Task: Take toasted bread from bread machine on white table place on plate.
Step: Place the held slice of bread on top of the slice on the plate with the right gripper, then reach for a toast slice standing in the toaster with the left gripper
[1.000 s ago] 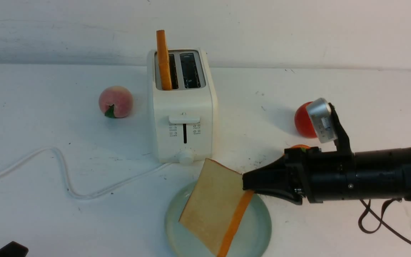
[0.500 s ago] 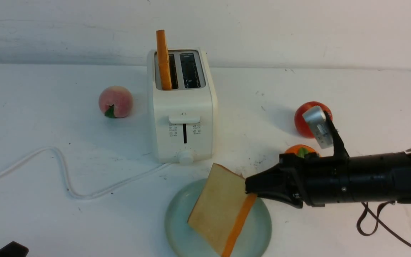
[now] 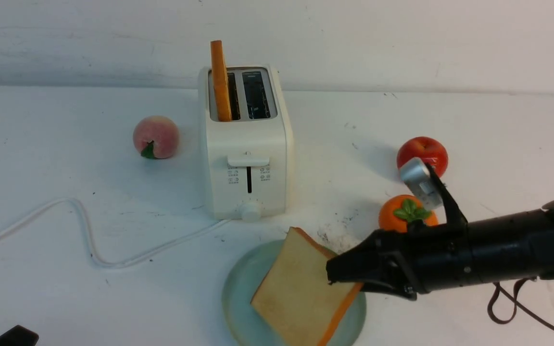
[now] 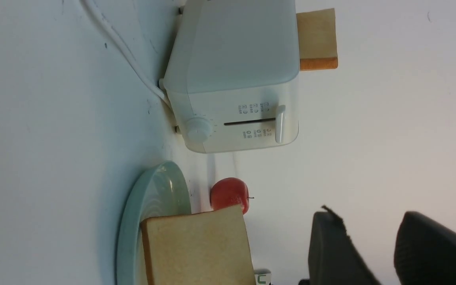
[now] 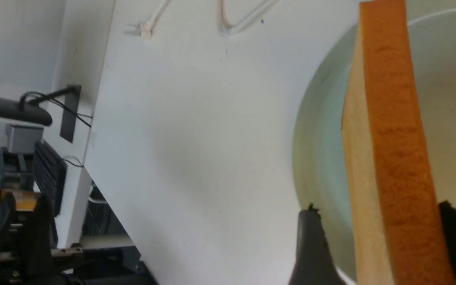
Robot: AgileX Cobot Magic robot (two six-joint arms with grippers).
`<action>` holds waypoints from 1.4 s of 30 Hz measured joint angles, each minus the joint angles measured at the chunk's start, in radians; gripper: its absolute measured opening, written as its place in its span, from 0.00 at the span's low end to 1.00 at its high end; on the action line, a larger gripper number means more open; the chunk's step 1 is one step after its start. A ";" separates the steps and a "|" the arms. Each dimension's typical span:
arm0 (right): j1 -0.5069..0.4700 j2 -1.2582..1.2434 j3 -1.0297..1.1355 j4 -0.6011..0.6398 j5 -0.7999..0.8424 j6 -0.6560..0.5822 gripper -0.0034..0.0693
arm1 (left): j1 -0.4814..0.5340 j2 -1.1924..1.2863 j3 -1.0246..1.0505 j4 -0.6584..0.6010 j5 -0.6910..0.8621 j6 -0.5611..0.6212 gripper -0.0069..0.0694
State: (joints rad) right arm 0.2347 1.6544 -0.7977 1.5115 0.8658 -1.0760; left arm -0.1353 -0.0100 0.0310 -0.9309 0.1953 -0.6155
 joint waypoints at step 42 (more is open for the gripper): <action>0.000 -0.161 -0.393 -0.609 0.159 0.284 0.03 | 0.000 0.000 -0.226 -0.011 0.151 0.141 0.09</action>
State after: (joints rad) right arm 0.2347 1.4938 -1.1903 0.9023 1.0244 -0.7924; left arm -0.1353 -0.0100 -0.1951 -0.9418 0.3458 -0.4747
